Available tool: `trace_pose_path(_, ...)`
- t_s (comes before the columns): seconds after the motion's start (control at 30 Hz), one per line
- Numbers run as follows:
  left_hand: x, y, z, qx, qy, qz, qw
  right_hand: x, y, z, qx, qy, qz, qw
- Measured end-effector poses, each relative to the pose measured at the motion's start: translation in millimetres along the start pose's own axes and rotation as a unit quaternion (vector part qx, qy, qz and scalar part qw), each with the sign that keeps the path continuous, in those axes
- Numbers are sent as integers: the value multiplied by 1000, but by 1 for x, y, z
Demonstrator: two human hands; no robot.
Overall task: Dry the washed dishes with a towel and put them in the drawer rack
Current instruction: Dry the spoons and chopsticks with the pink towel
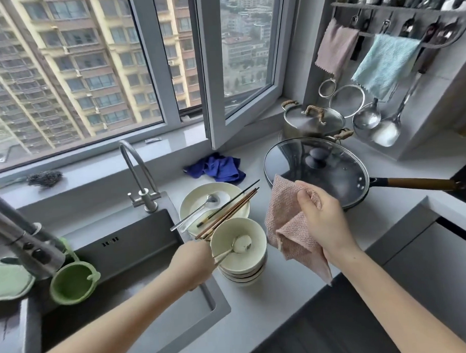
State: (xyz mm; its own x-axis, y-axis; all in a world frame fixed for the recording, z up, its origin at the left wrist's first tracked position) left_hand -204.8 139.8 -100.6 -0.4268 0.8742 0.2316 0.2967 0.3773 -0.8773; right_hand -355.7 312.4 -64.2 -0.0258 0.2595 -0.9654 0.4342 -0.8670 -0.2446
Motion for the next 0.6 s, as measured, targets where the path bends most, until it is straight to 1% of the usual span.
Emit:
trace_pose_path(0.03,1,0,0,21,2,35,999,0,1,1,-1,-1,2,1000)
trace_pose_path(0.07,3,-2,0,39,5,49,998,-1,1,1,-3,-3,4,1000)
trace_pose_path(0.17,6,-15,-4,92,-6,28,995,-4,1,3,-8,3,26,1000)
trace_pose_path(0.2,5,-22,-7,112,-16,-4,994,-6,0,3,-3,4,39,999)
trace_pose_path(0.27,3,-37,-12,140,-22,-125,982,-11,-3,1,9,0,68,998)
trace_pose_path(0.33,4,-47,-19,140,-12,-272,952,-19,2,-3,-6,-16,80,997)
trace_pose_path(0.4,12,-53,-28,131,-2,-382,915,-23,22,-6,-63,-32,44,997)
trace_pose_path(0.43,17,-55,-31,136,6,-413,900,-21,35,-6,-82,-44,-10,996)
trace_pose_path(0.5,25,-58,-35,164,17,-431,887,-15,58,-1,-63,-123,-137,981)
trace_pose_path(0.53,27,-57,-36,182,18,-432,883,-15,66,4,-45,-150,-146,977)
trace_pose_path(0.6,27,-54,-39,211,13,-437,874,-20,73,12,-42,-141,-90,985)
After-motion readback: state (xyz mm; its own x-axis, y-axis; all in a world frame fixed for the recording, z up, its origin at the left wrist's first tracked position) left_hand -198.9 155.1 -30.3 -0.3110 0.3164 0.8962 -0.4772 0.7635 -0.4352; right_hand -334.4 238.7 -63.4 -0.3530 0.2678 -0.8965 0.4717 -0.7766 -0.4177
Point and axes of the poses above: each hand's wrist, its own z-axis towards the middle knuckle, its own y-axis out of the palm, x = y × z, the point moved 1 cm from there along z, towards the middle knuckle, and after that the axes turned 13 degrees about y, right-handed, at the moved point
